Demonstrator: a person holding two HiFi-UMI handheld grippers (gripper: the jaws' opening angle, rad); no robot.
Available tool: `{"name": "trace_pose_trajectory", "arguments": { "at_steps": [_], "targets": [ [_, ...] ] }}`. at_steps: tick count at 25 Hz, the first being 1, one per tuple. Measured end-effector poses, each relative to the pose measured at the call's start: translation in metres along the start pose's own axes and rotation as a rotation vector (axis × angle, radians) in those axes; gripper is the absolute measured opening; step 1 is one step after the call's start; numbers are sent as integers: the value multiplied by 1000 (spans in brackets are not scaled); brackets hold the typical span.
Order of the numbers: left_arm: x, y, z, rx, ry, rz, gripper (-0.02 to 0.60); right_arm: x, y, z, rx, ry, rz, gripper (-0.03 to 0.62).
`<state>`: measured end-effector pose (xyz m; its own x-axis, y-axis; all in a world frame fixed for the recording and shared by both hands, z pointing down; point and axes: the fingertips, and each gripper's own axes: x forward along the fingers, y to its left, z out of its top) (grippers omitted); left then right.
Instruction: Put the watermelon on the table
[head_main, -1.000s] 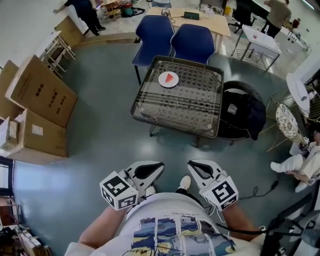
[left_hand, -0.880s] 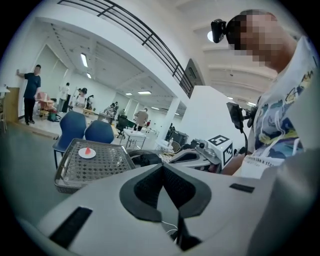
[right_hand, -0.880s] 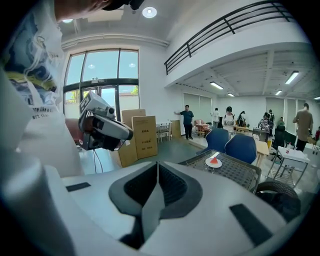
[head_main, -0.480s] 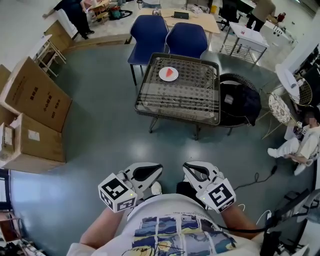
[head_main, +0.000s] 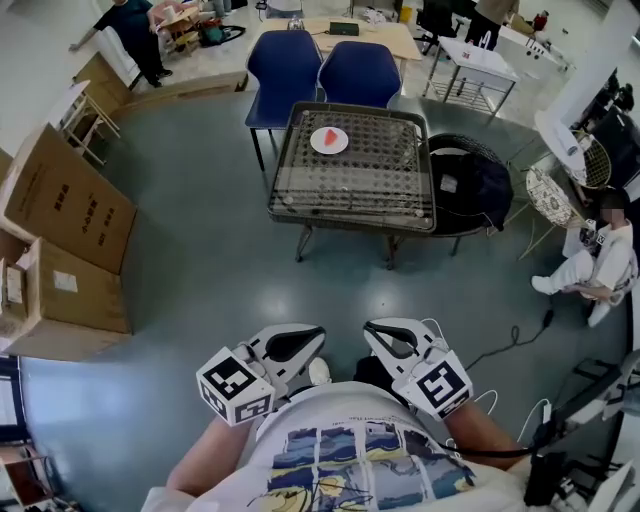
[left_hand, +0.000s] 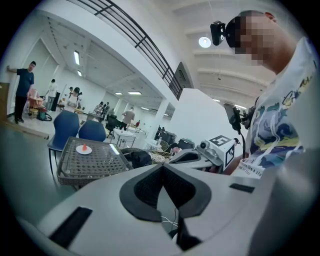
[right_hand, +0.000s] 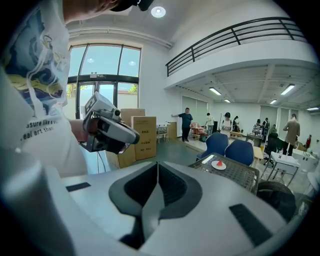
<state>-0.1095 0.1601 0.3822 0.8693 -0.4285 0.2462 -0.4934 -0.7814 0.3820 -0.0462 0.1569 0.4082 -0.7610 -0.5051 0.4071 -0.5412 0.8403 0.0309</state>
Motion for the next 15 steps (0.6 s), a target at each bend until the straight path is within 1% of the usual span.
{"name": "trace_pose_trajectory", "arguments": {
  "at_steps": [9,15],
  "targets": [
    [-5,-2,-4,3,-7,-15,9,2,9,4,-18,8,-12,17],
    [-10,1,-9,0,-10,-15,9,11,13,8,-31,-27,-11,17]
  ]
}}
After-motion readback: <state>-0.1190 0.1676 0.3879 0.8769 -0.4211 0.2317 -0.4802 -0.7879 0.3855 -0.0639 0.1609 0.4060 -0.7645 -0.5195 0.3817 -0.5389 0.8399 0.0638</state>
